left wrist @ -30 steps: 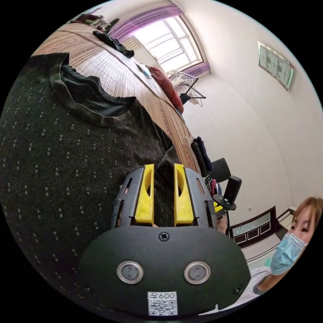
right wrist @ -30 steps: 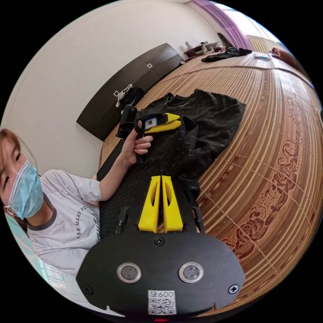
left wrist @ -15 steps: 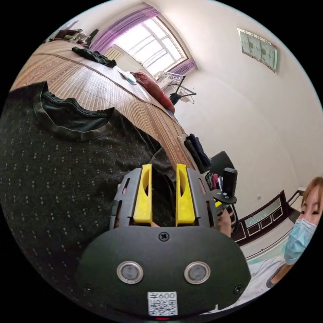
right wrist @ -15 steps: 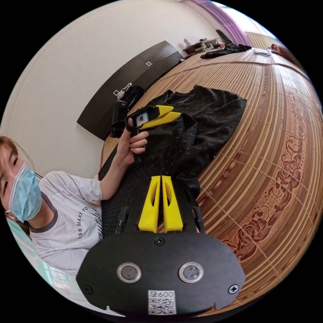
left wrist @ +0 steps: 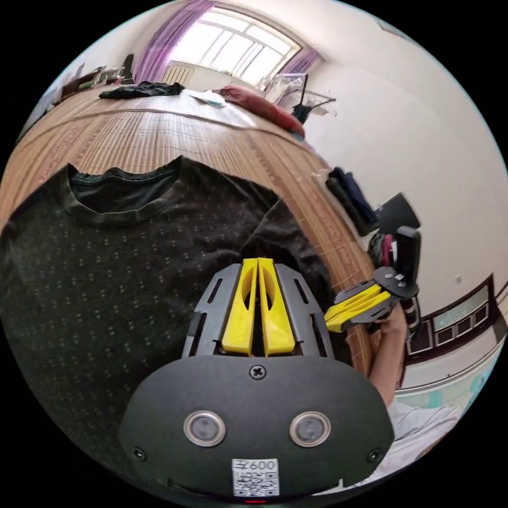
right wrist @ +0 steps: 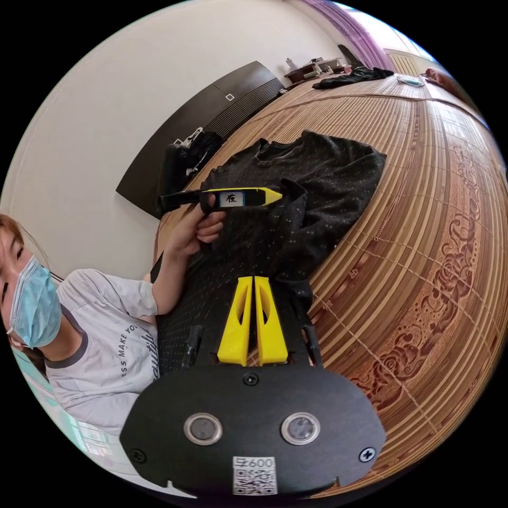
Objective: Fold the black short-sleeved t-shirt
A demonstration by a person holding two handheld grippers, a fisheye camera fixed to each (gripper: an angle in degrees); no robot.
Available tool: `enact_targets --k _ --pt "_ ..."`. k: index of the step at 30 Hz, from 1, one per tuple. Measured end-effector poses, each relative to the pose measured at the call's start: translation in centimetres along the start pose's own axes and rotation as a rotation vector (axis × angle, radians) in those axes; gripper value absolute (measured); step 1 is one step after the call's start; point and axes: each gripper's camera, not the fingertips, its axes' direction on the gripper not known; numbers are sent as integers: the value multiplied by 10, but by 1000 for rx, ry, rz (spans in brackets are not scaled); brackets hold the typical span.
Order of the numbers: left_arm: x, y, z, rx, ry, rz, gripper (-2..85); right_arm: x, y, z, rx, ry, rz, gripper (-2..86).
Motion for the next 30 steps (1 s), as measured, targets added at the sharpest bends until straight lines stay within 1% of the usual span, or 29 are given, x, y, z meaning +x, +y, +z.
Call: enact_targets --k 2,3,4,6,8,10,12,13,14,15,18,22,26,30 --pt "17 0 -5 -62 -126 42 5 1 -1 -1 3 -3 6 -8" --pt "26 4 -16 -4 -159 48 6 1 -2 -1 1 -3 7 -8" --pt "34 9 -28 84 -152 54 10 0 -3 0 -3 0 5 -9" --pt "40 16 -37 184 -98 85 17 -2 -4 1 -10 7 -1 -9" --pt "38 19 -33 196 -38 81 37 -2 -6 2 -19 8 0 -9" --pt "25 19 -18 180 53 25 92 -1 -6 1 -16 5 2 -9" --pt "16 22 -8 207 132 -2 90 -1 -7 1 -16 3 4 -9" --pt "14 24 -5 223 142 -10 86 -1 -7 1 -18 7 3 -9" --pt "13 27 -2 241 108 -27 78 -2 -8 1 -20 13 -2 -9" --pt "13 26 0 219 83 -50 66 -3 -8 1 -21 15 -4 -9" --pt "13 30 -5 235 87 -34 25 -1 -9 0 -20 11 -2 -8" --pt "12 33 -16 244 52 -10 8 1 -9 -2 -18 8 5 -8" --pt "5 33 -26 245 90 -10 5 4 -8 -4 -18 7 8 -9" --pt "-1 23 -28 90 55 77 5 7 -7 -7 -14 5 13 -9"
